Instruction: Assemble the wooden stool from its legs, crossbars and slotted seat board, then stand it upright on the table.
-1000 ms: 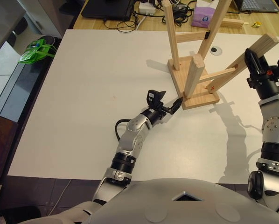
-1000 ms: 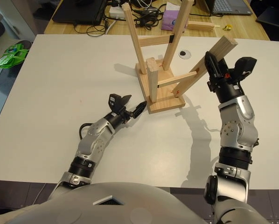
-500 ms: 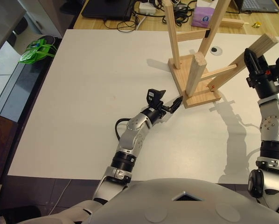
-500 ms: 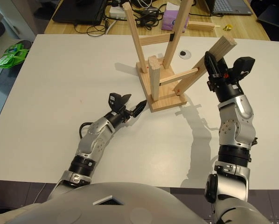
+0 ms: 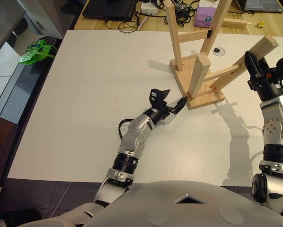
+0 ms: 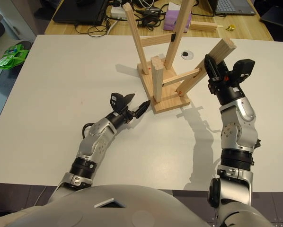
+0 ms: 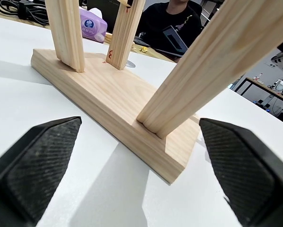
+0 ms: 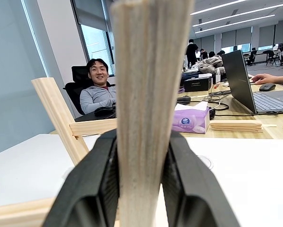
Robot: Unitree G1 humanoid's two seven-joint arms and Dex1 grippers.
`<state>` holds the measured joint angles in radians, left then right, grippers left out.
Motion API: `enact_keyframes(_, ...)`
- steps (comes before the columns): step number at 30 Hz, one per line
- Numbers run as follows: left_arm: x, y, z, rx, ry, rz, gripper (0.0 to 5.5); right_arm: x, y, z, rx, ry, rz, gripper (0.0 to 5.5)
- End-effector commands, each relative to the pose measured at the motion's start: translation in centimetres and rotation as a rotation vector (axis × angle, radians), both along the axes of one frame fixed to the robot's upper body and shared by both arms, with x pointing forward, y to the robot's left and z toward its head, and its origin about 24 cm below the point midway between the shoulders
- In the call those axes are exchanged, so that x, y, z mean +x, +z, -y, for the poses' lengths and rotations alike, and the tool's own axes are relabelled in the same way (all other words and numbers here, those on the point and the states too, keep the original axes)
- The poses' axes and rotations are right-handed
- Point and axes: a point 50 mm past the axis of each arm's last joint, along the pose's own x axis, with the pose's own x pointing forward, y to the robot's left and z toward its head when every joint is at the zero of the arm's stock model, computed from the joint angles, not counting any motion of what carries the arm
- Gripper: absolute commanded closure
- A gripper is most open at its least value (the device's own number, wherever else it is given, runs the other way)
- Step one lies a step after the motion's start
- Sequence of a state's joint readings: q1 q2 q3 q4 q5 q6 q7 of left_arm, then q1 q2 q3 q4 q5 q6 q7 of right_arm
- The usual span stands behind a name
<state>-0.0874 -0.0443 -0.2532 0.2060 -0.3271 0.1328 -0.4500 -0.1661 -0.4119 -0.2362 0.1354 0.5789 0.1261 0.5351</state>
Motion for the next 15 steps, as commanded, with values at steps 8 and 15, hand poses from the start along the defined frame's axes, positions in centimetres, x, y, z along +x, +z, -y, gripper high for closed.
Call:
enact_keyframes(8, 0.27, 1.12, 1.30, -0.074, 0.017, 0.013, 0.88, -1.45, -4.29, -0.15, -0.030, 0.003, -0.208, 4.49)
enact_keyframes(15, 0.17, 1.14, 1.31, -0.080, 0.024, 0.007, 0.88, -1.47, -4.23, -0.24, -0.013, 0.001, -0.201, 4.49)
